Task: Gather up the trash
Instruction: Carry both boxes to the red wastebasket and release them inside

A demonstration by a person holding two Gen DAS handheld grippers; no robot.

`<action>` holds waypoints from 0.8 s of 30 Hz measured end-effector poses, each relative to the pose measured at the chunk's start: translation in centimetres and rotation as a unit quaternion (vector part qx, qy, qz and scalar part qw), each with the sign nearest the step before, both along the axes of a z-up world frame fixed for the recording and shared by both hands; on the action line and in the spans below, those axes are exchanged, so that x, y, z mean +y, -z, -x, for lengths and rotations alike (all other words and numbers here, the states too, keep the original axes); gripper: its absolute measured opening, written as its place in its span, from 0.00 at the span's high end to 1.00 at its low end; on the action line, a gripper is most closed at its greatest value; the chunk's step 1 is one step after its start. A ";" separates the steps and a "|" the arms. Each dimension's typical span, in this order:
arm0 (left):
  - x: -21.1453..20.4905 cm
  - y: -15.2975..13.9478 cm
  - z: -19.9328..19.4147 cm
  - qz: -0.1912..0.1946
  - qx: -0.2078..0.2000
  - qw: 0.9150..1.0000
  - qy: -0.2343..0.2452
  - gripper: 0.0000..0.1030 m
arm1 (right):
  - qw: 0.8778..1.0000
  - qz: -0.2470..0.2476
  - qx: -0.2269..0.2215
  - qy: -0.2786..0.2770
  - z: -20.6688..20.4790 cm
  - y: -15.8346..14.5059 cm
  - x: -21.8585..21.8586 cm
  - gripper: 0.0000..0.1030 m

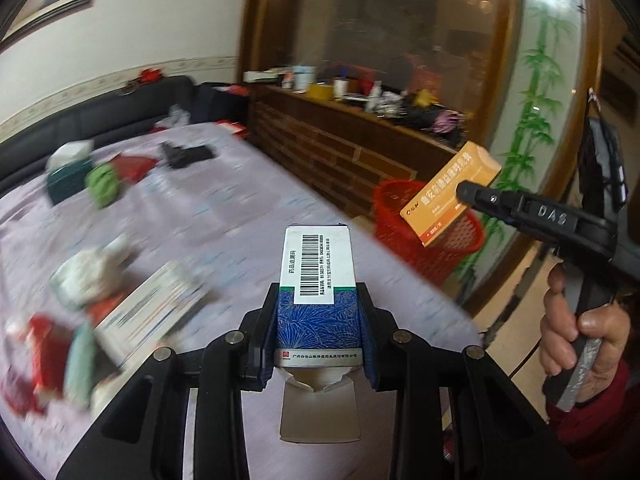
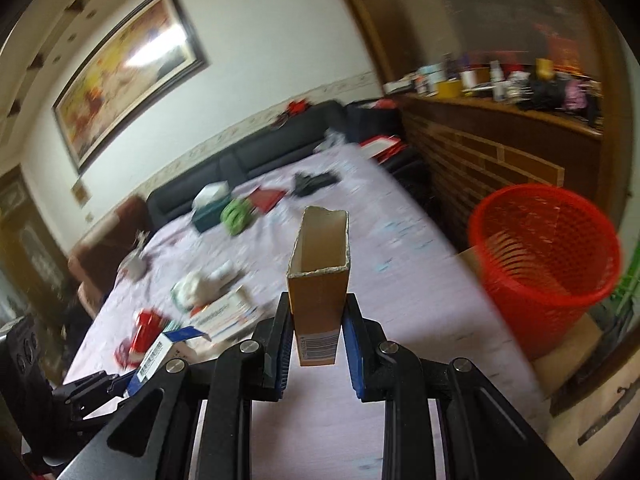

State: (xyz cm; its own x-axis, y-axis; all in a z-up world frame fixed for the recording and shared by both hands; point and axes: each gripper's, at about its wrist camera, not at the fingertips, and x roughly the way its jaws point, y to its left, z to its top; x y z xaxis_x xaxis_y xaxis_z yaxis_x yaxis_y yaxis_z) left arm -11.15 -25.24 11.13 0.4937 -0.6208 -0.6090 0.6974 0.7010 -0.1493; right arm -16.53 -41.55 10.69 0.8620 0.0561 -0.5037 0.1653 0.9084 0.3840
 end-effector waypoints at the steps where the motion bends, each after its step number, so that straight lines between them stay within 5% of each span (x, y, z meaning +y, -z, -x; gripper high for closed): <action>1: -1.5 -0.3 -0.2 0.005 0.003 1.000 0.013 0.68 | 1.000 -0.002 -0.003 0.013 0.4 -0.3 -1.3 0.75; 15: -20.1 0.1 -4.3 0.028 0.068 0.992 0.101 0.68 | 0.987 -0.007 0.007 0.159 3.1 -1.3 -16.6 0.75; 19: -22.1 1.3 -5.7 0.029 0.093 0.991 0.091 0.49 | 0.984 -0.009 0.020 0.177 2.8 -0.5 -19.7 0.75; 24: -20.3 1.1 -5.8 0.037 0.089 0.992 0.077 0.48 | 0.983 -0.010 0.035 0.181 1.5 0.7 -22.0 0.74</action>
State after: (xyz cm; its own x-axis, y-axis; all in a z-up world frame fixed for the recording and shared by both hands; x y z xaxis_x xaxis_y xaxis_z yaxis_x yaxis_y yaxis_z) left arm -5.31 -45.53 10.08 0.2785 -0.7265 -0.6282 0.7529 0.5713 -0.3269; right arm -18.05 -63.51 10.03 0.7902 -0.2386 -0.5645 0.5038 0.7774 0.3766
